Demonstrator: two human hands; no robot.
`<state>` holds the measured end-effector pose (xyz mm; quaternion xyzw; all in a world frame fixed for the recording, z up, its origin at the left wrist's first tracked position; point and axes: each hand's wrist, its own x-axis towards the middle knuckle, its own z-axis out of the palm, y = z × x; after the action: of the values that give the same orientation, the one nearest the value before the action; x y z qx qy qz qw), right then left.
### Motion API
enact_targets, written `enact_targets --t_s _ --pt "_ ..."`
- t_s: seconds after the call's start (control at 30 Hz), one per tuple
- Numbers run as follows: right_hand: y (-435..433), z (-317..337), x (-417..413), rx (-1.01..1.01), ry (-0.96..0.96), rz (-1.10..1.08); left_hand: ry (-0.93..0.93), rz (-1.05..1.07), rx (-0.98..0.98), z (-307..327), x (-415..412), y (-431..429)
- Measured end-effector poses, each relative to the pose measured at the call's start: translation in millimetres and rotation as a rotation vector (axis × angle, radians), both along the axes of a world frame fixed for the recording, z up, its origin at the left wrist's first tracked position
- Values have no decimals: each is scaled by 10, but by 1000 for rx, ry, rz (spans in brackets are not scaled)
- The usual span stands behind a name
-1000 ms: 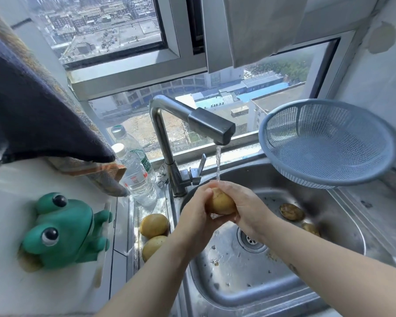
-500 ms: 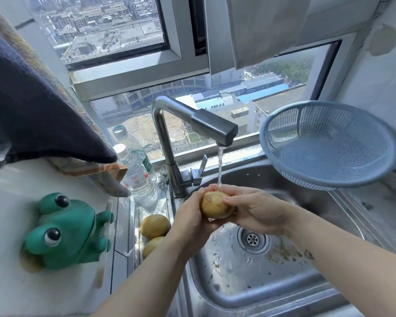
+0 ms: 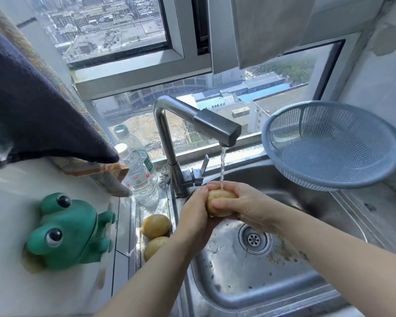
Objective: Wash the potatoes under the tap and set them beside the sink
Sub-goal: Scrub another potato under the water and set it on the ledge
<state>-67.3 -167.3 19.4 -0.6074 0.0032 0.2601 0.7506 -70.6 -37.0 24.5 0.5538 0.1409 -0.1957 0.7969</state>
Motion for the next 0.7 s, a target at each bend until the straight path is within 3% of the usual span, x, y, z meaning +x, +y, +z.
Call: enact_targets --t_s 0.2,0.37,0.47,0.7 --pt "-135 45 -9 109 12 148 7 -39 3 47 -11 -1" --pt "11 8 -66 -138 -163 -120 -81 -57 28 30 -25 -23" --pt "44 -18 -69 -179 -233 -152 -83 -33 19 20 -12 -11" --pt "-57 43 -17 55 -23 43 -56 -6 39 44 -19 11"
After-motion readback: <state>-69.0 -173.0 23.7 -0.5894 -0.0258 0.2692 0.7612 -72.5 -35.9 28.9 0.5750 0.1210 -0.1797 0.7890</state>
